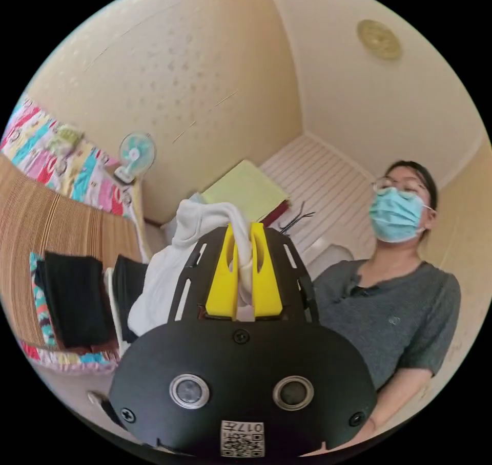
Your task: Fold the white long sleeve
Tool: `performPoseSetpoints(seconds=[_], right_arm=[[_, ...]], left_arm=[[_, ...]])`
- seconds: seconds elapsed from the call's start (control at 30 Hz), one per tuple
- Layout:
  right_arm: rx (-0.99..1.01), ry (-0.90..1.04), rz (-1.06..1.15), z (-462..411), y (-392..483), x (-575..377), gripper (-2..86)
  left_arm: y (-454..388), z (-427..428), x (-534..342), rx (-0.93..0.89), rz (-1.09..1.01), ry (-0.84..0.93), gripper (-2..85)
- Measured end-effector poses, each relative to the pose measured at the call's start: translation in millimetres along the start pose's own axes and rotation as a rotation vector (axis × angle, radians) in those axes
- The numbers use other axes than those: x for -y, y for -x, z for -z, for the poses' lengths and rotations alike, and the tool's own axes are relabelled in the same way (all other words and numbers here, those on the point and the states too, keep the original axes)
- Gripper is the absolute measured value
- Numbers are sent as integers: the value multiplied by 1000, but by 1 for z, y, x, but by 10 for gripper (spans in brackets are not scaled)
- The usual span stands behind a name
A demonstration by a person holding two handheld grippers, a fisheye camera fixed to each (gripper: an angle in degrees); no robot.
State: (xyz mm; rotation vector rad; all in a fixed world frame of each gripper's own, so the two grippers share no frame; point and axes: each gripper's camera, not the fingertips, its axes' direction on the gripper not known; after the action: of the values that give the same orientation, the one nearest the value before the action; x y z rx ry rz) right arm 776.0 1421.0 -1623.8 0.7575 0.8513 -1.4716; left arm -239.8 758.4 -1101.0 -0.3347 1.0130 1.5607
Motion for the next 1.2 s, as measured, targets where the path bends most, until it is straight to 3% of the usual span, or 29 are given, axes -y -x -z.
performPoseSetpoints(seconds=[0.07, 0.13, 0.23, 0.3, 0.4, 0.47, 0.63, 0.77, 0.9, 1.2], right_arm=[[134, -67, 134, 13, 11, 19, 7], [114, -126, 222, 9, 21, 36, 7], [34, -228, 248, -26, 20, 66, 8], [44, -275, 202, -66, 4, 84, 12], [182, -286, 141, -157, -24, 119, 27], [337, -163, 189, -247, -29, 154, 54], [464, 71, 192, -416, -28, 211, 101], [523, 137, 77, -521, -27, 247, 160], [442, 163, 12, -574, -23, 262, 172], [582, 215, -19, -662, -58, 297, 184]], left_arm=[[-47, 71, 6, -132, -189, -120, 20], [-96, 162, 10, -327, -429, -237, 21], [-130, 256, 15, -576, -611, -250, 20], [-150, 303, 13, -632, -668, -286, 20], [-185, 372, 6, -634, -719, -251, 19], [-209, 410, -2, -601, -744, -226, 18], [-259, 542, -43, -686, -870, -503, 20], [-285, 604, -61, -691, -926, -606, 15], [-306, 637, -78, -676, -958, -628, 13], [-284, 663, -97, -790, -961, -755, 15]])
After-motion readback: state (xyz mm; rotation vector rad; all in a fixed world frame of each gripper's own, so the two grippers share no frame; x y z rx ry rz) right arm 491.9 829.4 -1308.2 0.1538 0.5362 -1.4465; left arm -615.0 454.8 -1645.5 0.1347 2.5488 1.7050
